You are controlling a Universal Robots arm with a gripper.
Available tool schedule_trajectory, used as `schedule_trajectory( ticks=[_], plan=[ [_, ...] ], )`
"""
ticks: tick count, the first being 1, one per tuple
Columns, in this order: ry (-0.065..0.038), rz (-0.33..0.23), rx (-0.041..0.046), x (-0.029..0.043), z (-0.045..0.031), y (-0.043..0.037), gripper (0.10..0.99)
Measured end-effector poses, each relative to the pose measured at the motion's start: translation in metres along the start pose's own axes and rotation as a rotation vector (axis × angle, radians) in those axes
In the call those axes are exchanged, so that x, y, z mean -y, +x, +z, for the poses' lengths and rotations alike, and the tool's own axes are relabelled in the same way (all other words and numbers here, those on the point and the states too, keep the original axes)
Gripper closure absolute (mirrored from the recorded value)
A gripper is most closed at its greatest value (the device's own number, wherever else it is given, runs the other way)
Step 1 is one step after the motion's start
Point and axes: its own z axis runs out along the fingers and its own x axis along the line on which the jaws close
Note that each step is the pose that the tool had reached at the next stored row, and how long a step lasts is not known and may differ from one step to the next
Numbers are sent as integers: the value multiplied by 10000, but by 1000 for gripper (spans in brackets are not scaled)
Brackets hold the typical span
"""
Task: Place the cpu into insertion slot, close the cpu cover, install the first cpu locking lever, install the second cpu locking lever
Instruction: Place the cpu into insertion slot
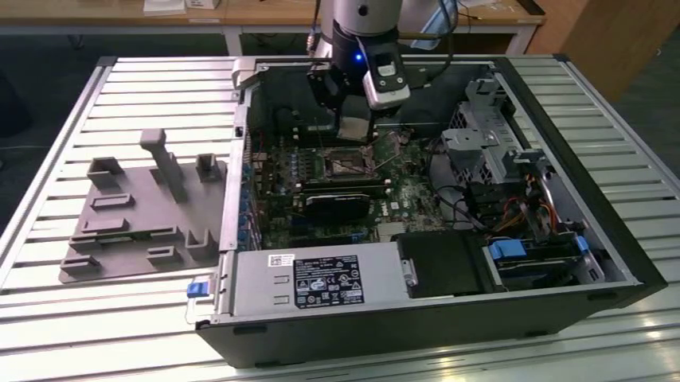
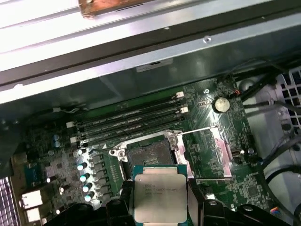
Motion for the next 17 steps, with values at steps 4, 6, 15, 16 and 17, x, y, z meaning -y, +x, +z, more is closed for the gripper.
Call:
schedule_trajectory(
  ticks=[4, 6, 15, 16, 17],
  plan=[
    [0, 731, 65, 1, 11, 0, 549],
    [-2, 1082, 97, 1, 15, 0, 549],
    [-5, 2632, 236, 3, 28, 0, 549],
    [-6, 2782, 249, 3, 29, 0, 549],
    [-6, 2917, 261, 3, 30, 0, 549]
  ],
)
